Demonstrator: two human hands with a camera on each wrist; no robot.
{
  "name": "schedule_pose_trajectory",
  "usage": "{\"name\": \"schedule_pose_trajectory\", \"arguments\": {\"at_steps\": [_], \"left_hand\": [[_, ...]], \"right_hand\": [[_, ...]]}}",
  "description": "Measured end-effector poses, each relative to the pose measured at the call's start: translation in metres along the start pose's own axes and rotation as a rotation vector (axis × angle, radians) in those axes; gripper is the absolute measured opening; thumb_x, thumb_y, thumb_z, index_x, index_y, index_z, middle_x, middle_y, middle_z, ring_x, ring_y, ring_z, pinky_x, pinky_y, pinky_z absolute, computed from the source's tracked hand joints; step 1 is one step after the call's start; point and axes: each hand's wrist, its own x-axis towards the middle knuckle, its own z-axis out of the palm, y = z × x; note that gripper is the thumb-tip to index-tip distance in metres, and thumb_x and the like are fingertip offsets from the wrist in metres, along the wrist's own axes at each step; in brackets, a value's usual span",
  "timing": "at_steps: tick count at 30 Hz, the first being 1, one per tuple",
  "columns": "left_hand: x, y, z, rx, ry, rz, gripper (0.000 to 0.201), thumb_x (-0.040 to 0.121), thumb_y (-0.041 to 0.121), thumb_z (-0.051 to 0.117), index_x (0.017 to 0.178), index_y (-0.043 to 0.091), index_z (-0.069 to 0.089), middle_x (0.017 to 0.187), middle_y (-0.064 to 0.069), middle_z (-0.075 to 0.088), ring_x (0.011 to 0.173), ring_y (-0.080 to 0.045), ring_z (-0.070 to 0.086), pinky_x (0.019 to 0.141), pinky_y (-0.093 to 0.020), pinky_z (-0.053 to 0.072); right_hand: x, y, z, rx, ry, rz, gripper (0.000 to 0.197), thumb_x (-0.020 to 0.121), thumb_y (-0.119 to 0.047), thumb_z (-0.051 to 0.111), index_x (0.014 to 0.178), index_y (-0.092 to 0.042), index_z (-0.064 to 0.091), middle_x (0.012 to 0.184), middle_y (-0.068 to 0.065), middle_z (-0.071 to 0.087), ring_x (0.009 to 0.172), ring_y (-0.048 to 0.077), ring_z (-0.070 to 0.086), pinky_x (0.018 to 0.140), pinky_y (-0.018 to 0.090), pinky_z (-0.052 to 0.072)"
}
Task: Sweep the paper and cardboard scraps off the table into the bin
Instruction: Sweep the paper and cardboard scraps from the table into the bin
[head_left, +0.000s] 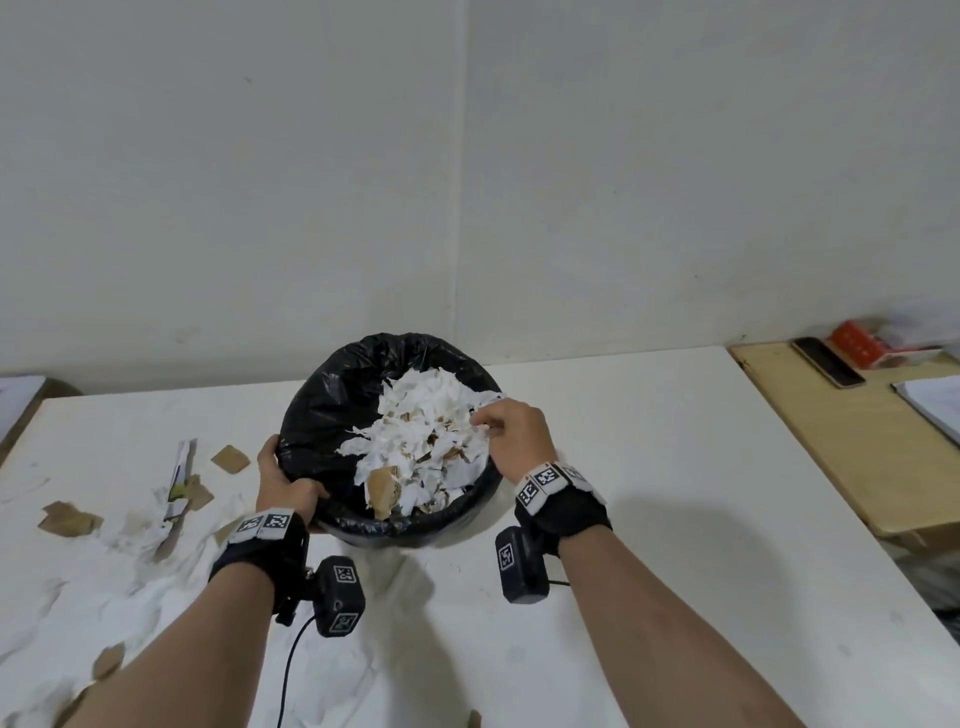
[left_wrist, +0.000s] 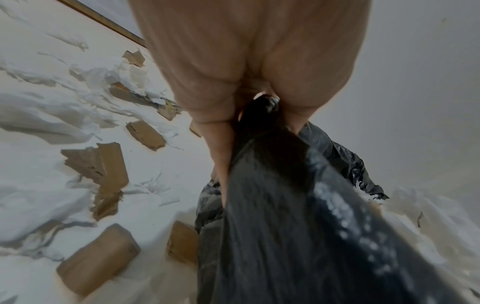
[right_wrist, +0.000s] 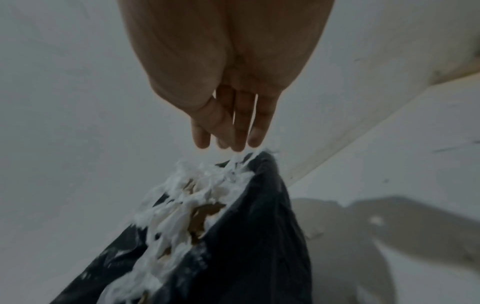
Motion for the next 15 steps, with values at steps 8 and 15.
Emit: {"name": "schedule_pose_trajectory", "arguments": {"at_steps": [8,15], "left_hand": [[0.019,-0.005,0.025,-0.018,0.054,-0.051,0.097,0.078,-0.021,0.048,0.152,0.037,0.023,0.142,-0.012,0.047,0.111,-0.046,0.054,0.075,-0.062,0.055],[0.036,-0.007,0.034,-0.038,0.050,-0.042,0.095,0.079,-0.021,0.047,0.150,0.038,0.024,0.132,-0.008,0.048,0.099,-0.041,0.055,0.062,-0.050,0.056]], "right_hand": [[-0.010,0.138,-0.033,-0.082,0.096,0.332,0.027,0.079,0.002,0.058,0.100,-0.009,0.073,0.108,0.010,0.069,0.098,0.024,0.067,0.085,0.024,0.048],[-0.040,0.198,0.009,-0.362,-0.326,0.439,0.045,0.087,-0.017,0.058,0.131,-0.016,0.054,0.137,0.007,0.049,0.130,0.021,0.044,0.107,0.024,0.032]]}}
